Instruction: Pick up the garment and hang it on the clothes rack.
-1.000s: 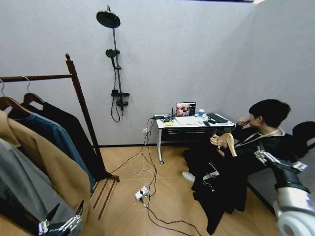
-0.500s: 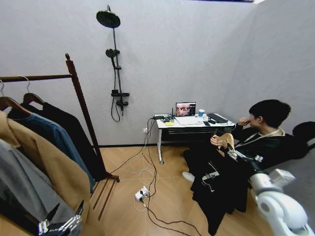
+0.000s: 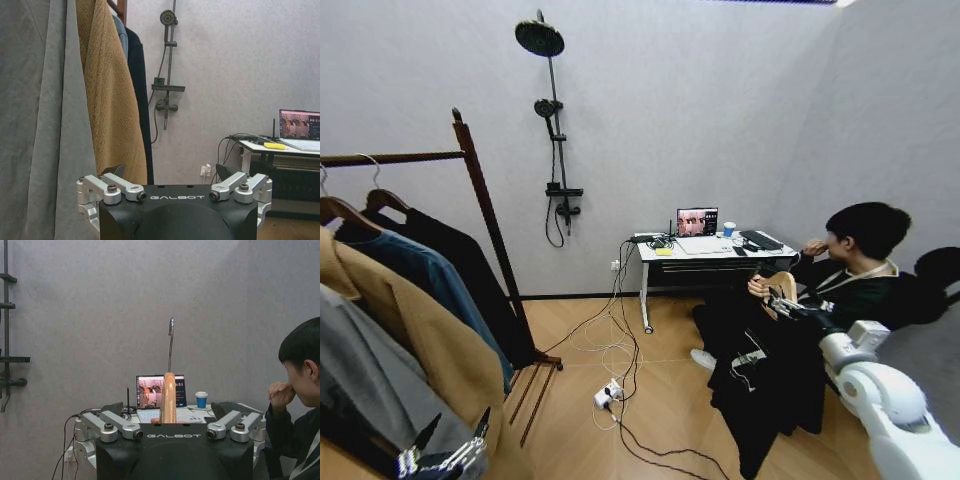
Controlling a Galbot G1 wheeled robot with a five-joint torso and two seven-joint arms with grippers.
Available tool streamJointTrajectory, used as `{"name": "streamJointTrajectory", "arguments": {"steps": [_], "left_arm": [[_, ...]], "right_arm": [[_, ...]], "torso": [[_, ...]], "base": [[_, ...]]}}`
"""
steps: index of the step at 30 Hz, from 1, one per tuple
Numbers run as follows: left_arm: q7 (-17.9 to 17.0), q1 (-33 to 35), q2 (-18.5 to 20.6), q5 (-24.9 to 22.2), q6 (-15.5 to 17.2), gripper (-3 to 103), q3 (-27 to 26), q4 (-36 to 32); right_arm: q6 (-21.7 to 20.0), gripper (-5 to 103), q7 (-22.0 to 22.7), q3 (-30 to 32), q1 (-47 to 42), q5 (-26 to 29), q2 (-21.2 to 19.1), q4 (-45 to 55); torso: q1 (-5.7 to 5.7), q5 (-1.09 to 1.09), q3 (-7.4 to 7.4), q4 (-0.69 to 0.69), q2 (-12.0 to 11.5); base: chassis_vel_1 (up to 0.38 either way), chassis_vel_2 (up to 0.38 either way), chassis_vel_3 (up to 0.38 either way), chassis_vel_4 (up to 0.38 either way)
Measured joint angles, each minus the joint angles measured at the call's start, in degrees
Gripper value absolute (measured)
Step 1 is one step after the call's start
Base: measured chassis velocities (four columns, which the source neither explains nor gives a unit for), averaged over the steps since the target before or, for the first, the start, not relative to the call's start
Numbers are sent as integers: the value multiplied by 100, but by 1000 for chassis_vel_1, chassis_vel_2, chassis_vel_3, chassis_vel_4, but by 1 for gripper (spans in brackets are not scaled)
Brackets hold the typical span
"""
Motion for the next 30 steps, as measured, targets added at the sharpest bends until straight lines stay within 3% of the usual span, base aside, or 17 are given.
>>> {"name": "streamJointTrajectory", "arguments": {"steps": [4, 12, 18, 23, 26, 30], "left_arm": [[0, 0, 0, 0, 0, 100, 0, 0], [0, 0, 0, 0, 0, 100, 0, 0], [0, 0, 0, 0, 0, 100, 0, 0], [0, 0, 0, 0, 0, 100, 0, 0], [0, 0, 0, 0, 0, 100, 0, 0], [0, 0, 0, 0, 0, 100, 0, 0]], "right_arm": [[98, 87, -66, -58, 57, -91, 11, -76], [267, 54, -129, -137, 122, -547, 80, -246], [374, 38, -131, -153, 151, -626, 108, -353], [671, 16, -210, -183, 238, -597, 121, -499], [754, 10, -221, -196, 280, -585, 136, -571], [847, 10, -178, -198, 322, -531, 162, -580]], "torso": [[0, 0, 0, -1, 0], [0, 0, 0, 0, 0], [0, 0, 0, 0, 0], [0, 0, 0, 1, 0], [0, 0, 0, 0, 0], [0, 0, 0, -1, 0]], "base": [[0, 0, 0, 0], [0, 0, 0, 0], [0, 0, 0, 0], [0, 0, 0, 0], [0, 0, 0, 0], [0, 0, 0, 0]]}}
